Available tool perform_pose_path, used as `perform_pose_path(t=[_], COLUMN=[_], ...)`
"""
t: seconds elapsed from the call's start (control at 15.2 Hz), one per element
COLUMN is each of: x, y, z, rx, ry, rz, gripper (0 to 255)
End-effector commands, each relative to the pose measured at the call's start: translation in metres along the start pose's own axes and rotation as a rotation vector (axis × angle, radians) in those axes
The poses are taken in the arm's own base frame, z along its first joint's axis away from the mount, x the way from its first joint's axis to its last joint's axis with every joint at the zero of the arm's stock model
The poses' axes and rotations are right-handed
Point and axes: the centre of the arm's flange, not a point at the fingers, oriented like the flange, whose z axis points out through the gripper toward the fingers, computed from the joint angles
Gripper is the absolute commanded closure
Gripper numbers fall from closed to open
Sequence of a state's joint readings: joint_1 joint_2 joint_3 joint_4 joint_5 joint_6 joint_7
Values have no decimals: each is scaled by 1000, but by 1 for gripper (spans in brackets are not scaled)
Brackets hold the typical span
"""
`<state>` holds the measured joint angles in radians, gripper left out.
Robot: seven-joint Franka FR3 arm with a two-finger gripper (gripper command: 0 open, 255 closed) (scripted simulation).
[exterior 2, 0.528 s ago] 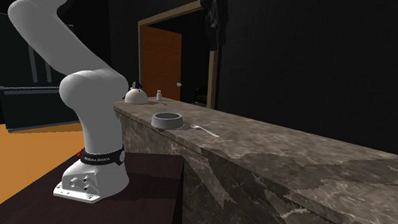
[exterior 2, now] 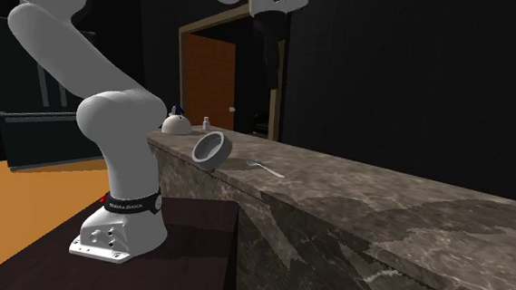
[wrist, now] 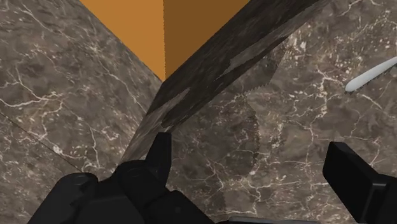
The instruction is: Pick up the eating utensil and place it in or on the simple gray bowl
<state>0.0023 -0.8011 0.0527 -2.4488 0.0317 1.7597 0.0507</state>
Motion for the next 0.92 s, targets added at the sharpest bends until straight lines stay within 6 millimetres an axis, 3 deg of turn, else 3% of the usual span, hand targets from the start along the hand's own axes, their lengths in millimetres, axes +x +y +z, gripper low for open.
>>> perform_pose_path(t=[0.0, 0.86], x=[-7, -21], y=[-16, -124], z=[22, 141], rx=[11, 83], ry=[-13, -97], rz=[59, 414], gripper=[0, 0])
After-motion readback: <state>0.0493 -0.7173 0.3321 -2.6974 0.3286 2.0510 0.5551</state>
